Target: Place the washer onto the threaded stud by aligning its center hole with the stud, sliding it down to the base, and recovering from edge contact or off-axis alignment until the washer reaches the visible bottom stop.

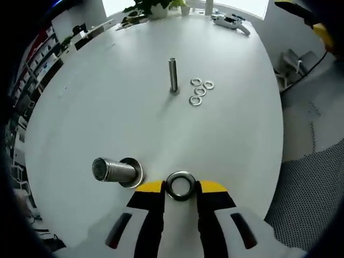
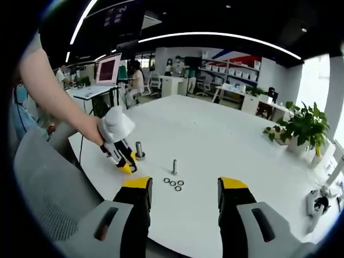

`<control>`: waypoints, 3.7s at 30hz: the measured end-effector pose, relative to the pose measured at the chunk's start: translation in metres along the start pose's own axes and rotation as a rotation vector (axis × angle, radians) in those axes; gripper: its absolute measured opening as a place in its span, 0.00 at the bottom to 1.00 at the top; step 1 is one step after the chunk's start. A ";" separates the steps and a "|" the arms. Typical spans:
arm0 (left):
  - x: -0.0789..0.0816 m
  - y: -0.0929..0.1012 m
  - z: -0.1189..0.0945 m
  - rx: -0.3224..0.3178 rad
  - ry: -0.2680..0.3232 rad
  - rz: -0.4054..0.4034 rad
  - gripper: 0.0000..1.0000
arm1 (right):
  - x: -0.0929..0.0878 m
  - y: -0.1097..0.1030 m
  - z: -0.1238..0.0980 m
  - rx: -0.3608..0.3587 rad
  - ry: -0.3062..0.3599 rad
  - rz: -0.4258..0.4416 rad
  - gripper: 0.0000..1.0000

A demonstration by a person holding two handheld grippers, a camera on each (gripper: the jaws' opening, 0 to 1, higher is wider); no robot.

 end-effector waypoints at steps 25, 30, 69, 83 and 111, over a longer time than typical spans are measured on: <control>-0.011 0.015 -0.001 0.028 0.039 0.077 0.00 | -0.001 -0.002 0.002 -0.005 -0.023 -0.028 0.51; -0.015 0.007 -0.015 0.041 0.130 -0.014 0.00 | -0.001 -0.004 0.004 0.000 -0.030 -0.045 0.51; -0.072 -0.017 -0.073 0.006 0.374 -0.316 0.00 | 0.002 -0.003 -0.001 -0.037 0.000 -0.051 0.52; -0.090 -0.017 -0.080 0.029 0.368 -0.334 0.00 | 0.002 -0.002 -0.001 -0.035 -0.005 -0.056 0.52; -0.156 0.017 -0.088 0.081 0.353 -0.481 0.08 | 0.001 -0.004 0.000 -0.030 -0.017 -0.073 0.52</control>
Point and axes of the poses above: the point that each gripper's makers call its tool centre point, and the gripper's own axes: z roughly forward along the fingers, y roughly to its right, x roughly out of its top, the point moved 10 cm from there along -z, roughly backward along the fingers, and after that the axes turned 7 degrees about -y, right-handed, at the moved point
